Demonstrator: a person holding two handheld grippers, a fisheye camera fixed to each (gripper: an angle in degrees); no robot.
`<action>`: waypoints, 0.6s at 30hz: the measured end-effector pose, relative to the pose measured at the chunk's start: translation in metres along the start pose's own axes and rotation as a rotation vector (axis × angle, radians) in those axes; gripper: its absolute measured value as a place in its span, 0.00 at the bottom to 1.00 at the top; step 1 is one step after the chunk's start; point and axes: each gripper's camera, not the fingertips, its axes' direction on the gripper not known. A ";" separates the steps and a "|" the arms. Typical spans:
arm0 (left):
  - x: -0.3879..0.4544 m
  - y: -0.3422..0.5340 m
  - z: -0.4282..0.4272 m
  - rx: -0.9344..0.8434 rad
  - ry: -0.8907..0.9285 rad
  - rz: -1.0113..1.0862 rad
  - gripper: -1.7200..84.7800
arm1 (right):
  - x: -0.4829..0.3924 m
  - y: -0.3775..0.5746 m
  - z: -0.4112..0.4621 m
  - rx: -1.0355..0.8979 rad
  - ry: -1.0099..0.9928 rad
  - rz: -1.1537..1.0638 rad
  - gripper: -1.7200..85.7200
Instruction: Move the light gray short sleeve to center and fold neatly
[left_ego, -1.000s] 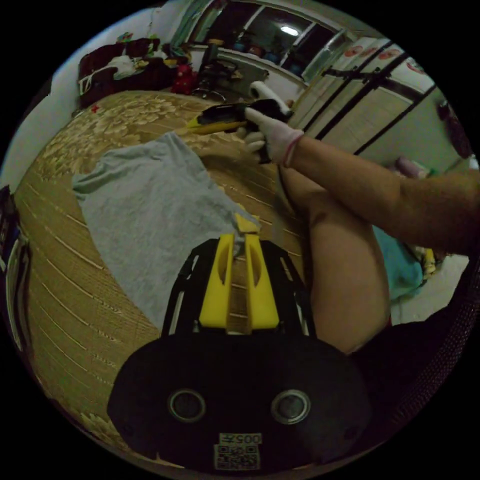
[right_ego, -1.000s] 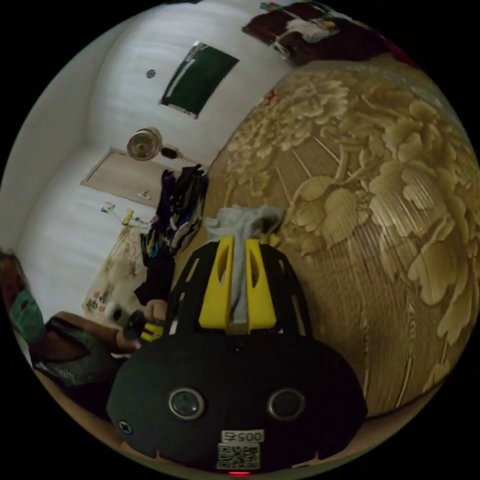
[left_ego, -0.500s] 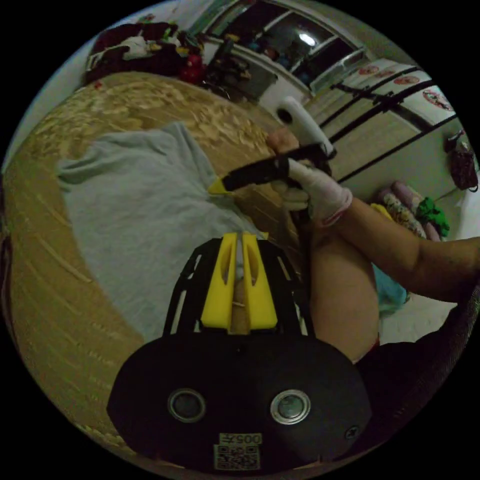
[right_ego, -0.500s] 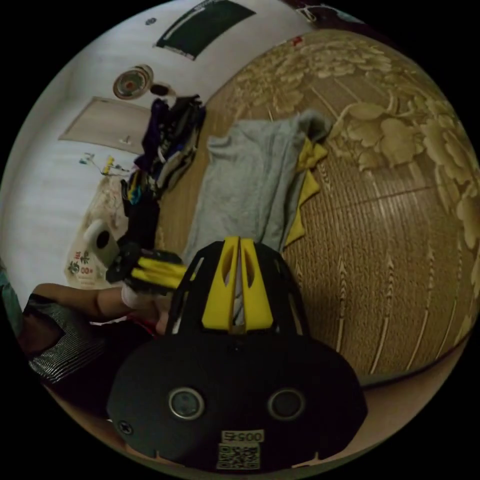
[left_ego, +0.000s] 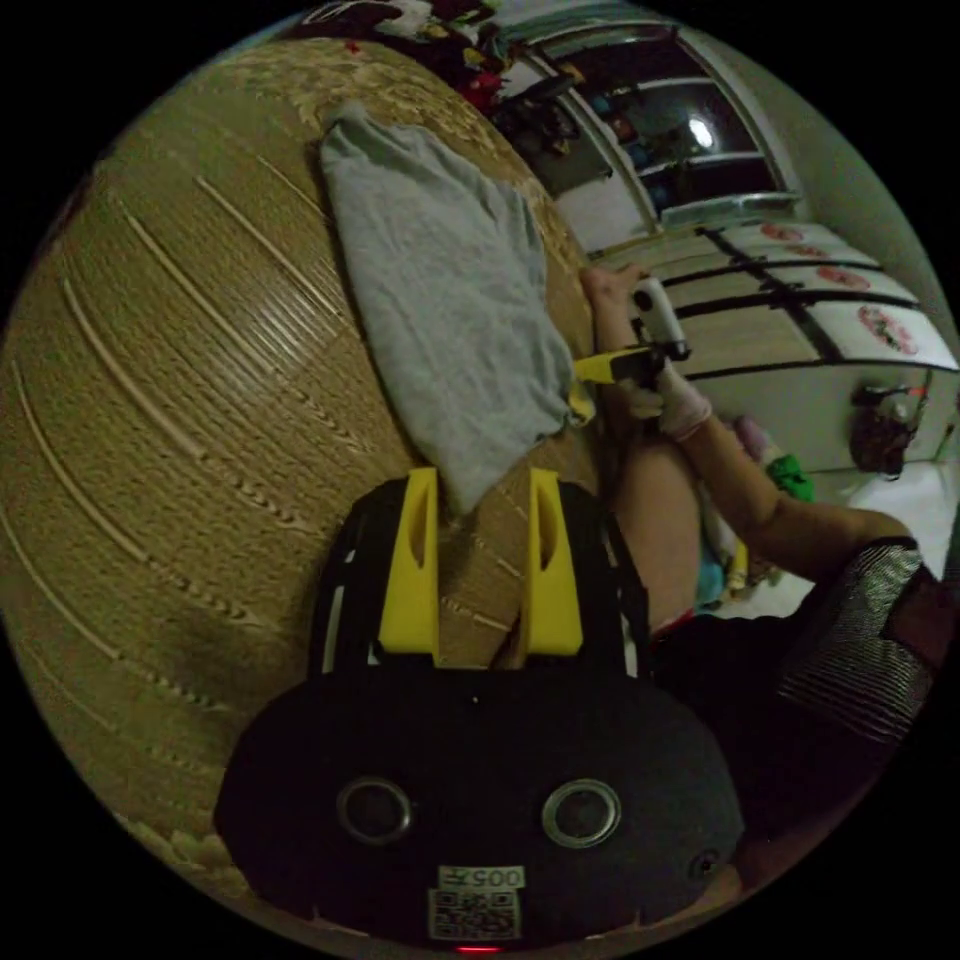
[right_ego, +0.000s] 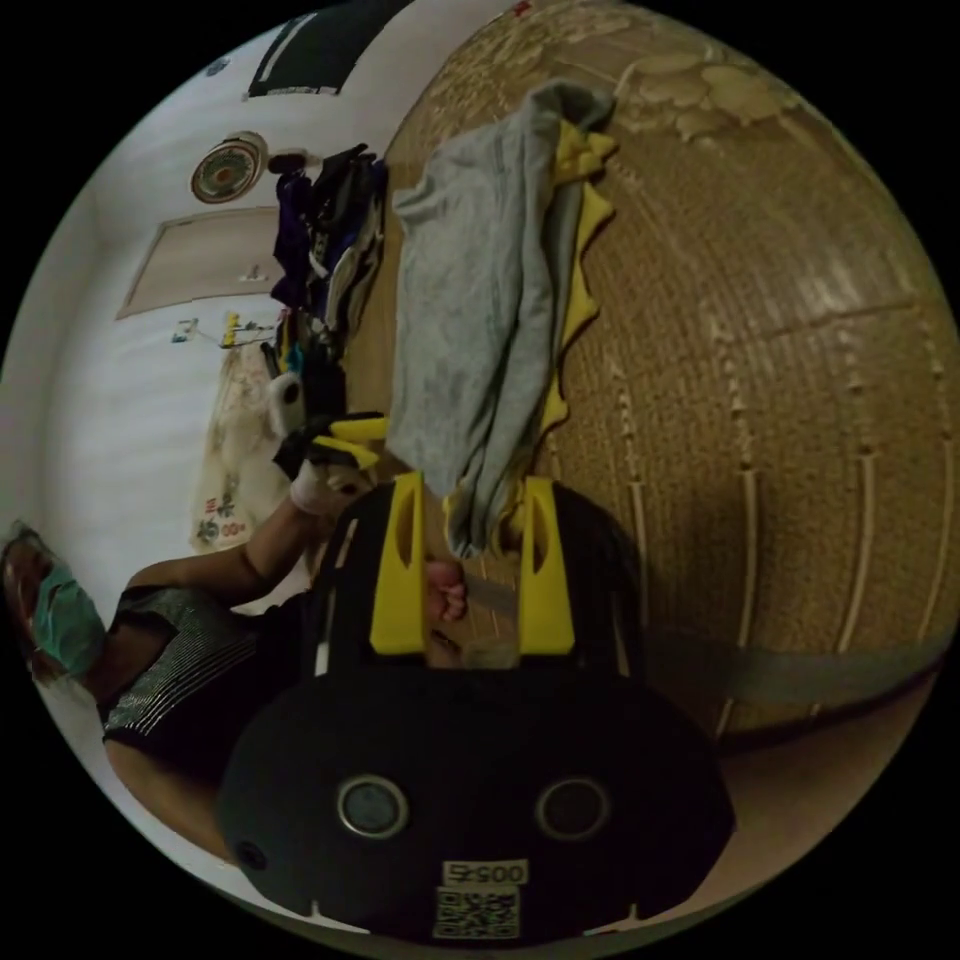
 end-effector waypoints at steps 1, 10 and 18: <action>-0.002 -0.003 -0.003 0.009 0.019 -0.006 0.17 | 0.000 0.000 0.002 -0.014 -0.011 -0.003 0.13; 0.001 -0.043 -0.055 -0.002 0.122 -0.042 0.08 | -0.002 0.015 -0.008 -0.009 -0.095 0.016 0.14; 0.015 -0.051 -0.128 0.016 0.165 -0.059 0.07 | -0.025 0.043 0.010 -0.096 -0.019 0.053 0.13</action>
